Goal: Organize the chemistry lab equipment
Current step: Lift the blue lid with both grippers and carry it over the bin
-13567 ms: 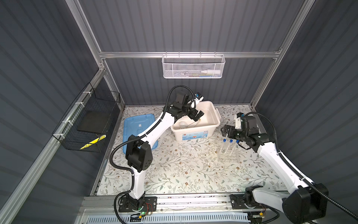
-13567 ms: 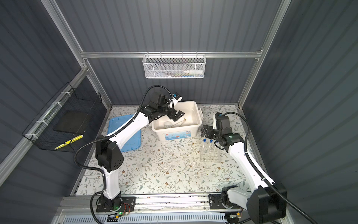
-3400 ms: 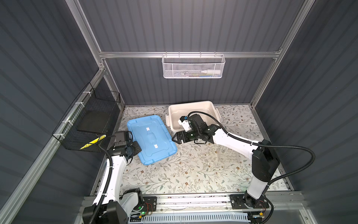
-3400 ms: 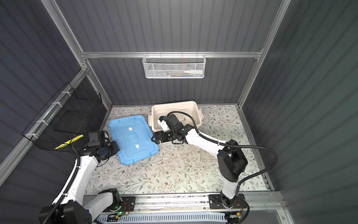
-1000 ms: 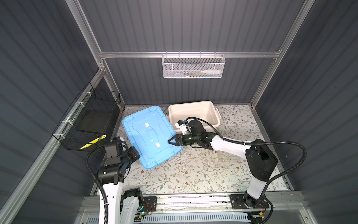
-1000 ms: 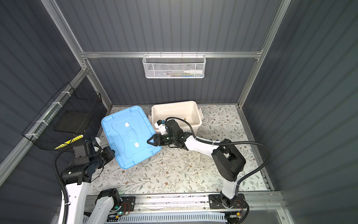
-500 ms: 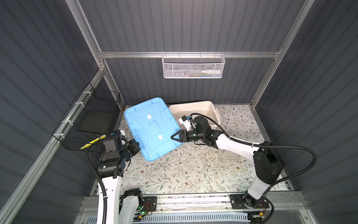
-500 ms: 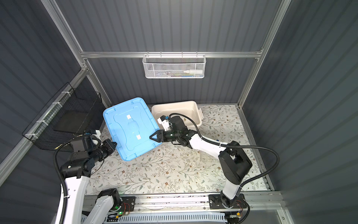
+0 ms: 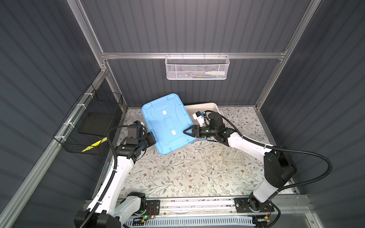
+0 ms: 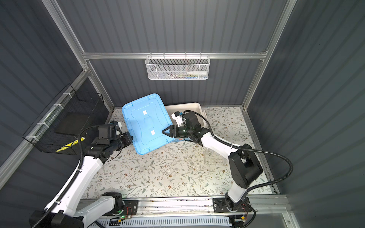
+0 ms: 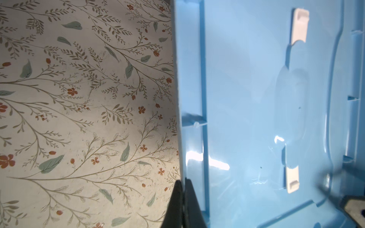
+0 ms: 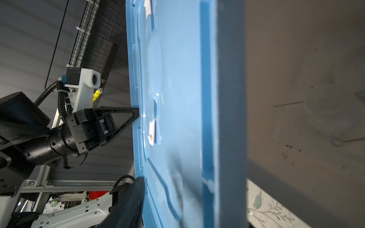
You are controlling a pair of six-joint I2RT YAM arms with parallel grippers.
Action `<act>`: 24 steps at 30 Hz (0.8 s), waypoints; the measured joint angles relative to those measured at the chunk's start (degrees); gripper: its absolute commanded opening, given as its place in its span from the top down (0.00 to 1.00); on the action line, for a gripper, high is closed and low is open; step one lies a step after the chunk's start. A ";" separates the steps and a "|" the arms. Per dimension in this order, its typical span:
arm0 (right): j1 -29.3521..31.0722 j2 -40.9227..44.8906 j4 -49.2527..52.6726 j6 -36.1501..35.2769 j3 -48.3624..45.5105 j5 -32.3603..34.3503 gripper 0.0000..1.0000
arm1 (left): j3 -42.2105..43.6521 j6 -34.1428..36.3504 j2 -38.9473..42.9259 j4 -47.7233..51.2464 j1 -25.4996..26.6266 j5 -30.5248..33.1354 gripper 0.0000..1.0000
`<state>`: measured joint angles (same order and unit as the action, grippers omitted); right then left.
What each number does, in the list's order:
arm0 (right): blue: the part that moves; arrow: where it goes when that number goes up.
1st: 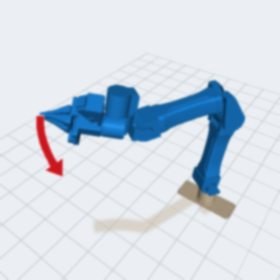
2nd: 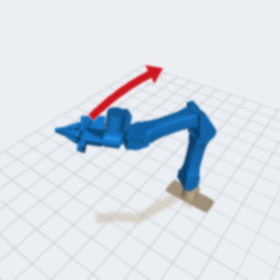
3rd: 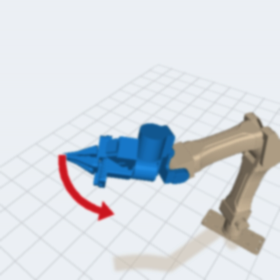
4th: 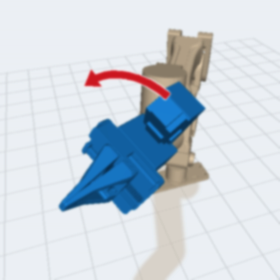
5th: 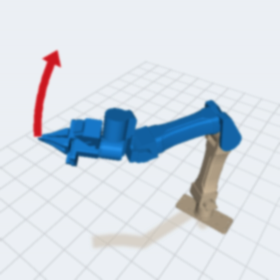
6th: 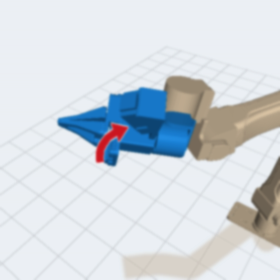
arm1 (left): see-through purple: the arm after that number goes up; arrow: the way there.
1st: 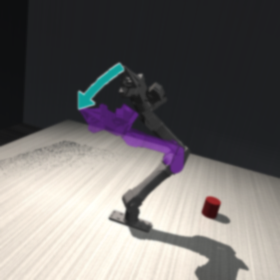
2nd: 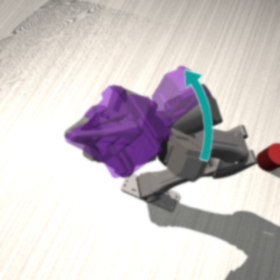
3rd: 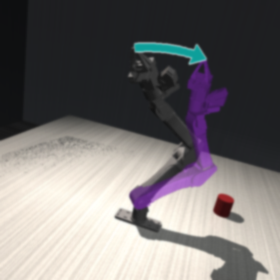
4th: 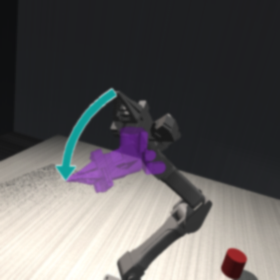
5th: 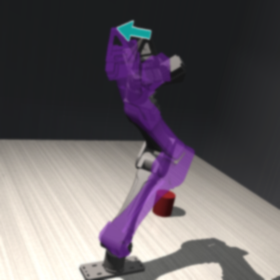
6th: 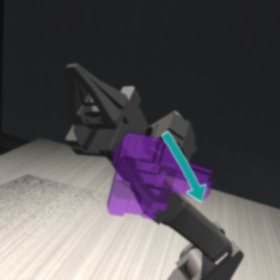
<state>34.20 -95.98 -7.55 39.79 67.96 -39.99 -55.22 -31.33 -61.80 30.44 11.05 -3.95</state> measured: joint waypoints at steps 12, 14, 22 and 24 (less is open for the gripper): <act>-6.67 2.99 4.28 -4.02 -1.79 -1.77 0.40 | -6.16 1.84 -11.45 -6.86 4.83 -2.23 1.00; -7.93 2.99 5.03 -4.70 -1.79 -2.05 0.40 | -7.28 2.69 -13.49 -7.89 5.22 -3.26 1.00; -12.04 2.99 5.92 -7.02 -1.73 -2.54 0.39 | -8.72 6.67 -17.88 -9.11 6.14 -7.37 1.00; -12.68 2.99 6.03 -7.28 -1.62 -2.58 0.42 | -8.76 7.08 -18.38 -9.14 6.16 -7.87 1.00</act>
<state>21.52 -92.99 -1.52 32.51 66.35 -42.57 -63.99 -24.25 -80.18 21.30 17.21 -11.81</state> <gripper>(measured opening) 0.607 0.052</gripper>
